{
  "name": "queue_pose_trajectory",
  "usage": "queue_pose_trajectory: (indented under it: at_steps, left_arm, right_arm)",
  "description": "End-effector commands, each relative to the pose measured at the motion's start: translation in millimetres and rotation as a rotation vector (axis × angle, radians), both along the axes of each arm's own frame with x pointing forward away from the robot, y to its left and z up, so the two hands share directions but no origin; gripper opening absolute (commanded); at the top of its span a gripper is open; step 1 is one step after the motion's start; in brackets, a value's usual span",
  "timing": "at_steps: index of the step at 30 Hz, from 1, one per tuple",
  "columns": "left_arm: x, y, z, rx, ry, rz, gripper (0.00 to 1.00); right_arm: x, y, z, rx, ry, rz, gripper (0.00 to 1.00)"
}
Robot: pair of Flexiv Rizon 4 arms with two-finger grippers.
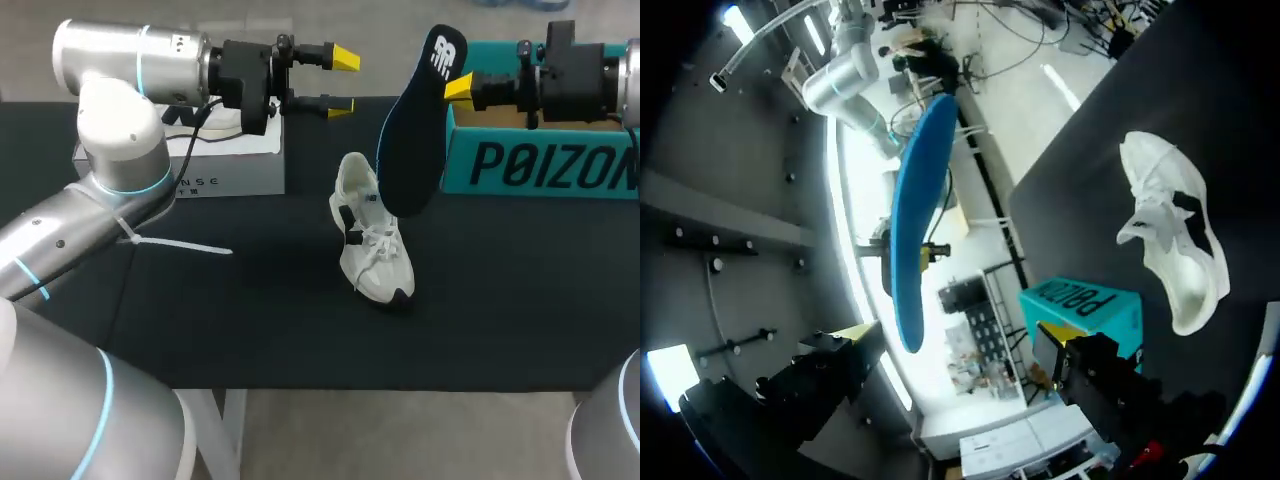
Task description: Take the shoe out of the shoebox, open the shoe tongue, remove and reinsert the insole, then place the shoe into the shoebox
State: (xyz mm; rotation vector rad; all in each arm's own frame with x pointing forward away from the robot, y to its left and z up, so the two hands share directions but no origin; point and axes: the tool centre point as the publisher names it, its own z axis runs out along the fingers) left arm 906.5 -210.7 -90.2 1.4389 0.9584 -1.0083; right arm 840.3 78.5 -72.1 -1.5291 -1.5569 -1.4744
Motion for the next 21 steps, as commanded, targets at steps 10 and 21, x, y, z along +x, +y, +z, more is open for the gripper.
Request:
queue_pose_trajectory:
  at_steps: [10, 21]
  left_arm:
    - [-9.4, -29, 3, -0.042, -0.11, -0.03, 1.0]
    - [-25.8, -50, 5, -0.055, 0.011, -0.036, 1.0]
  right_arm:
    - [58.7, -2, -12, -0.086, 0.155, 0.014, 0.0]
    - [88.7, 5, -19, -0.105, 0.191, 0.018, 0.0]
